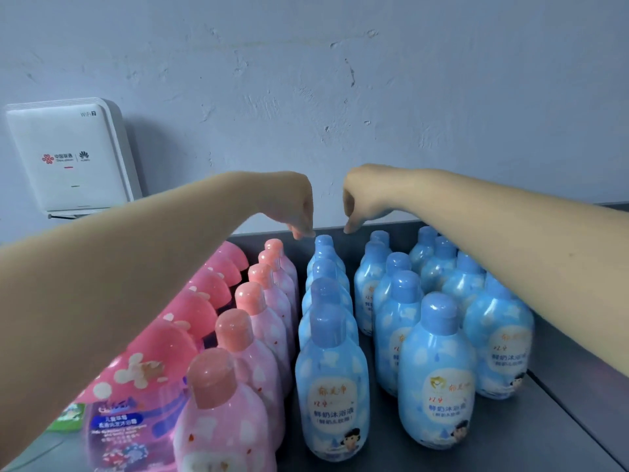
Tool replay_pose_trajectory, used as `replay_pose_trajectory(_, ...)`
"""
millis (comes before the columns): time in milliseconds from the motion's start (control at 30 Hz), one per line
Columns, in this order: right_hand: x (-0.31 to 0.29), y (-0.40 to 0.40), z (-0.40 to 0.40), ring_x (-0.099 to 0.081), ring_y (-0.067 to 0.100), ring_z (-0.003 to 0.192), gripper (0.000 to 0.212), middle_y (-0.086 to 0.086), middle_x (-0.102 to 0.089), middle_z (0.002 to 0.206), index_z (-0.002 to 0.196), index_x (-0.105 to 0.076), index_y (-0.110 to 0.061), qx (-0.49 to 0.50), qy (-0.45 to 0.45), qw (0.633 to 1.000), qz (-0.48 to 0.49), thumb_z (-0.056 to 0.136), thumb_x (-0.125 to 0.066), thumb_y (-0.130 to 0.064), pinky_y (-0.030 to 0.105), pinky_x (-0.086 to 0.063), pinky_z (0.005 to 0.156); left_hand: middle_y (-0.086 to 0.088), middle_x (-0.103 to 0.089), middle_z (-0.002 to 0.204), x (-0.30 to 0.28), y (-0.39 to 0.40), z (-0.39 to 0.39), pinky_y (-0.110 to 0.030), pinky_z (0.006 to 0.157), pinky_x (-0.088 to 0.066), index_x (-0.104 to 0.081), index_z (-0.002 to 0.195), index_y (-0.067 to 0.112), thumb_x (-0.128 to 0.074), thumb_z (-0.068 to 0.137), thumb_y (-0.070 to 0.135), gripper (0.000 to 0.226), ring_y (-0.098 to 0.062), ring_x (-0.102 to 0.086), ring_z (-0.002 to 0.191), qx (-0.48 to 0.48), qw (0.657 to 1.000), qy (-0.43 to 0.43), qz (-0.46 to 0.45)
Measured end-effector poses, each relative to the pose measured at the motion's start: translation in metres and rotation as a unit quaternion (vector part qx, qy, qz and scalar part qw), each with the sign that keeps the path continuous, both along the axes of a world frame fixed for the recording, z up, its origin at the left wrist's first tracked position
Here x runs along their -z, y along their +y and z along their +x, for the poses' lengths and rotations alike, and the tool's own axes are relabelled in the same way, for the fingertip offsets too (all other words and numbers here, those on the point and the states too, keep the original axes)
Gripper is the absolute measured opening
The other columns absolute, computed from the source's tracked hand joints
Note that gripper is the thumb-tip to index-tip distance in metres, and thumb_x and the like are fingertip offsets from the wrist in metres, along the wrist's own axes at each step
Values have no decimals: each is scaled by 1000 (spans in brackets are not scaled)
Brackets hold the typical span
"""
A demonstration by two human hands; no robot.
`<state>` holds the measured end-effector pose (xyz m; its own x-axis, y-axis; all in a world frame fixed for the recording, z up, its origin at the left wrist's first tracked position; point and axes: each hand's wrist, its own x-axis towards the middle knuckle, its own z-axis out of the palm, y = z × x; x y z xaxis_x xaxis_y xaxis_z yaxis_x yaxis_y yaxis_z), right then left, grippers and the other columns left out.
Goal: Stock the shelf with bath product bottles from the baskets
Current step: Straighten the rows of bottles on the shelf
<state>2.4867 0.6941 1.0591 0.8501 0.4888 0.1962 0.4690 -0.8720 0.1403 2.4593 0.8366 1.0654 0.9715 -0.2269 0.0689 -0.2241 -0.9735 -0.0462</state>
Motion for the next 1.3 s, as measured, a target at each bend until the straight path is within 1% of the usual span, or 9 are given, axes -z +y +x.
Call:
replay_pose_trajectory(100,-8,-17,-26,-59,21,93,35,3,-68,106,103,-68,-11,-19,-18,999,47,77,-74,-34,26,-44,75,0,-73,92,-4,-7,-24,-5,59,-37,-75,82,11,-66,83,24,16,6,-56,63,26,997,-59,-42)
replay_pose_trajectory(267,-8,-49,-75,-59,17,91,33,-2,-68,104,105,-70,-13,-33,-49,992,107,79,-72,-33,27,-47,80,6,-72,93,8,-24,-71,-29,83,-49,-75,93,16,-67,82,27,18,-13,-63,92,36,991,-108,-70)
replay_pose_trajectory(367,-1,-68,-97,-60,16,94,34,-4,-68,105,106,-70,-15,-30,-62,991,116,79,-71,-35,27,-48,82,21,-64,77,14,-36,-95,-14,70,-44,-74,92,21,-69,81,26,14,3,-58,74,57,984,-133,-104)
replay_pose_trajectory(567,22,-109,-133,-59,11,86,29,-5,-70,98,102,-71,-18,-40,-39,991,120,80,-69,-37,20,-44,70,12,-70,86,40,-54,-130,1,56,-37,-74,95,20,-71,79,23,17,7,-55,65,75,980,-149,-111)
replay_pose_trajectory(767,59,-129,-148,-58,7,101,35,-14,-68,105,105,-69,-25,-54,0,992,110,76,-70,-45,22,-43,85,22,-67,102,74,-73,-158,-18,86,-34,-68,105,32,-62,81,49,30,-1,-55,88,59,983,-167,-39)
replay_pose_trajectory(867,81,-127,-146,-55,9,107,41,-15,-65,111,111,-66,-26,-66,-4,992,104,77,-69,-47,19,-34,84,20,-64,111,89,-83,-164,-19,67,-11,-62,116,33,-55,86,52,36,-6,-38,85,30,981,-190,8)
replay_pose_trajectory(1067,99,-126,-140,-48,6,90,30,-19,-65,95,100,-69,-27,-77,-1,982,175,76,-71,-46,18,-29,78,19,-66,109,104,-77,-156,-21,95,-21,-62,117,34,-56,86,51,36,-6,-41,86,25,979,-202,4)
replay_pose_trajectory(1233,95,-129,-137,-51,1,90,39,-18,-65,105,109,-67,-26,-86,-1,983,164,74,-72,-45,16,-31,80,23,-61,87,96,-74,-156,-9,75,-17,-63,112,32,-57,87,47,29,-7,-46,89,51,979,-197,-20)
replay_pose_trajectory(1300,87,-131,-133,-47,-8,76,35,-19,-64,103,110,-67,-26,-91,7,981,170,77,-71,-36,9,-30,68,22,-64,92,83,-69,-151,-10,86,-31,-66,108,31,-60,86,43,26,-6,-56,93,47,979,-185,-67)
